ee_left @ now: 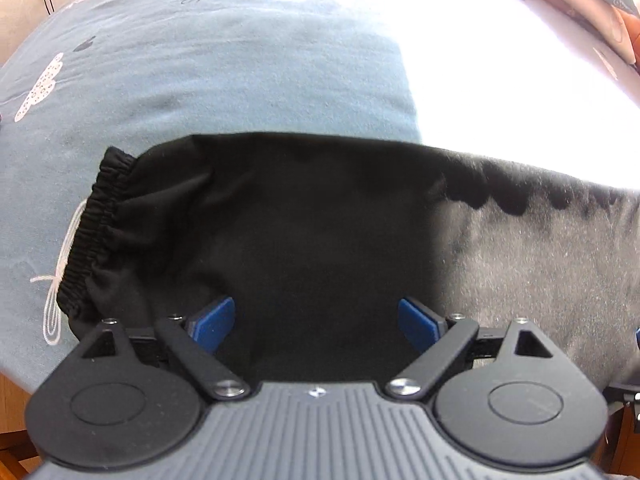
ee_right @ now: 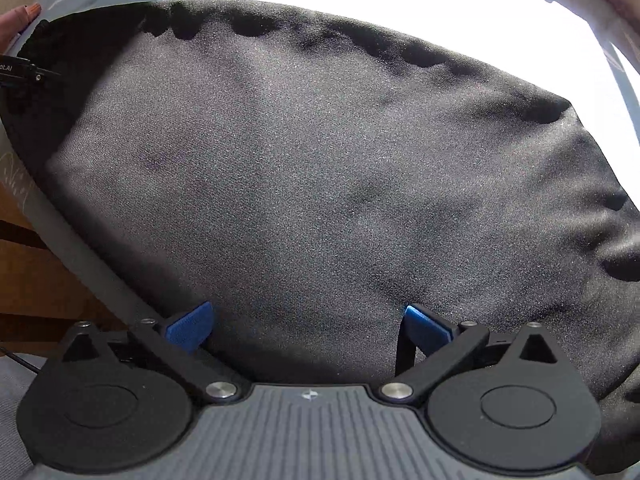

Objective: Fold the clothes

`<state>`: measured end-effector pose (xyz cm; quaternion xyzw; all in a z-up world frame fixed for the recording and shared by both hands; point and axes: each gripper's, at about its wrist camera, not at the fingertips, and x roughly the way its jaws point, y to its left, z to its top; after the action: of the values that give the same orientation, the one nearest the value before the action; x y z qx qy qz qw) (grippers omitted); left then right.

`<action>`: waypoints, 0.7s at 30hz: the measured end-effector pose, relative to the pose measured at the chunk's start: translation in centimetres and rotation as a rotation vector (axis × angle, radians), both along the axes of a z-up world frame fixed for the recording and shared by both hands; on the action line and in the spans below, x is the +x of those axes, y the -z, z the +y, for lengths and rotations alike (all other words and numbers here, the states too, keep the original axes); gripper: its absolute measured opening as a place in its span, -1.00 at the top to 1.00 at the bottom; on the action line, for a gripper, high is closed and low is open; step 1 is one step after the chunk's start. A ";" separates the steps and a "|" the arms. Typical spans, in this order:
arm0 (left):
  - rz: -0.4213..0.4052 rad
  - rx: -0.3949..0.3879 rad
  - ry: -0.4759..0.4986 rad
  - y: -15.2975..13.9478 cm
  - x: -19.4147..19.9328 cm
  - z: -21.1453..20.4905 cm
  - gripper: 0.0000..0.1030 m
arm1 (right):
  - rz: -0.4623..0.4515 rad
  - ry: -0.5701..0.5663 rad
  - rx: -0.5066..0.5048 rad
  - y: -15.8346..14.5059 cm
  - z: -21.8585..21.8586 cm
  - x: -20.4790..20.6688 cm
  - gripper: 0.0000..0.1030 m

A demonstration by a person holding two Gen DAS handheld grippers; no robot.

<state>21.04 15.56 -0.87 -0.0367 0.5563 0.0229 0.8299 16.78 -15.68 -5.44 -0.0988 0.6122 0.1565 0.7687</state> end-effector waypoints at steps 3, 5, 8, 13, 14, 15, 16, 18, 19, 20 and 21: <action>-0.065 0.039 -0.052 -0.1 1.4 1.9 -0.73 | -0.008 0.005 -0.021 0.2 0.5 -0.1 -1.00; -0.088 0.069 -0.080 0.4 1.8 3.1 -0.73 | -0.009 0.009 -0.025 0.2 0.6 0.0 -1.00; -0.065 0.062 -0.138 1.6 2.3 5.3 -0.72 | -0.005 0.009 -0.030 0.3 0.8 0.1 -1.00; -0.073 -0.013 -0.148 0.9 2.6 5.1 -0.69 | -0.009 0.018 -0.035 0.4 1.1 0.2 -1.00; -0.083 -0.041 -0.136 0.6 2.8 4.7 -0.69 | -0.015 0.024 -0.035 0.4 1.1 0.2 -1.00; -0.093 -0.069 -0.116 0.3 2.9 4.0 -0.70 | -0.021 0.031 -0.034 0.4 1.2 0.1 -1.00; -0.098 -0.088 -0.086 0.2 3.1 3.2 -0.71 | -0.028 0.039 -0.033 0.4 1.3 0.1 -1.00; -0.101 -0.093 -0.025 0.9 4.0 2.1 -0.72 | -0.037 0.041 -0.029 0.5 1.3 0.0 -1.00; -0.100 -0.073 -0.007 1.4 4.3 1.6 -0.72 | -0.040 0.042 -0.028 0.5 1.3 -0.1 -1.00; -0.098 -0.042 -0.006 1.9 4.5 1.3 -0.72 | -0.040 0.039 -0.026 0.5 1.3 -0.1 -1.00; -0.095 0.015 -0.023 2.4 4.6 1.2 -0.71 | -0.040 0.036 -0.025 0.5 1.4 -0.1 -1.00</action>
<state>25.65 16.75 -3.25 -0.0378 0.5157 0.0346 0.8552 16.71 -14.32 -5.89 -0.1006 0.6004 0.1331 0.7821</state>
